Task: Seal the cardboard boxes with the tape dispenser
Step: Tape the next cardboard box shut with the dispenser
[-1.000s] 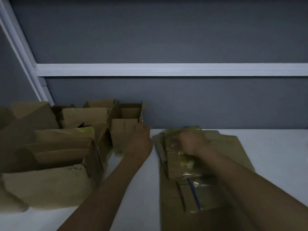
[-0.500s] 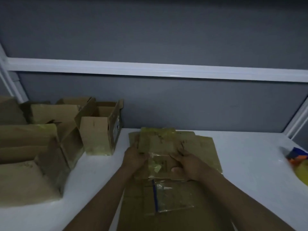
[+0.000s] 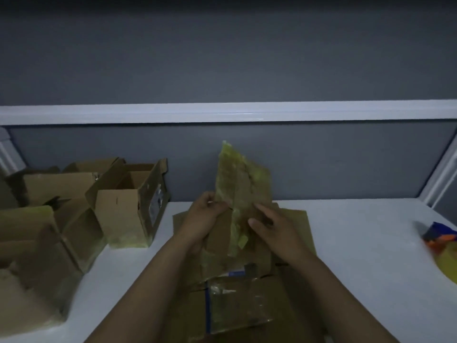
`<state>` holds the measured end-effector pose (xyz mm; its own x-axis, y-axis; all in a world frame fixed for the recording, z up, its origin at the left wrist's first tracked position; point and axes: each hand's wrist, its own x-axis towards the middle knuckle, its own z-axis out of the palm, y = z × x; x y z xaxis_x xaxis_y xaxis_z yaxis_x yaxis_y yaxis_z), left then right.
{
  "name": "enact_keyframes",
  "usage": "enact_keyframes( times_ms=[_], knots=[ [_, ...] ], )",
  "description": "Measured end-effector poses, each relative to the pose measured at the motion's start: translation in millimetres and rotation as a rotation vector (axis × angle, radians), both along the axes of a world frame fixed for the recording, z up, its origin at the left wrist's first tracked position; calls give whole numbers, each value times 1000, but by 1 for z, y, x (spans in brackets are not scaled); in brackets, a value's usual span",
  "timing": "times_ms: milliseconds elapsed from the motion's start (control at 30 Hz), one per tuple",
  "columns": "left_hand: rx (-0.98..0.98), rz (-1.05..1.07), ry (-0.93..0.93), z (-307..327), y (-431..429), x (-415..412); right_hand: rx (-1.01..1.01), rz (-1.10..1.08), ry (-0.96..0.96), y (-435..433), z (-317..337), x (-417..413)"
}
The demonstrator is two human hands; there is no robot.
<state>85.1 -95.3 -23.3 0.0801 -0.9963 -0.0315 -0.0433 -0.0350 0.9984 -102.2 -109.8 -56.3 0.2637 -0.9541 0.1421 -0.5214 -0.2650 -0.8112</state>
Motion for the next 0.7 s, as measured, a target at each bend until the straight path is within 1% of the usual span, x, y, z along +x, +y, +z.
enact_keyframes(
  times_ms=[100, 233, 400, 467, 600, 633, 700],
  knots=[
    [-68, -74, -83, 15, -16, -32, -44, -125, -125, -6, 13, -24],
    [-112, -155, -188, 9, -32, -92, 78, -251, -327, -11, 9, -73],
    [-18, -262, -124, -19, -49, -174, 206, -249, -523, -23, 6, -143],
    [31, -281, -82, -26, -58, -203, 248, -209, -530, -34, 5, -171],
    [135, -258, 188, -33, -75, -257, 356, -69, -475, -59, 8, -227],
    [137, -228, 209, -33, -77, -271, 387, -46, -462, -64, 10, -240],
    [126, -171, 174, -34, -79, -301, 387, 19, -378, -72, 12, -263]
  ],
)
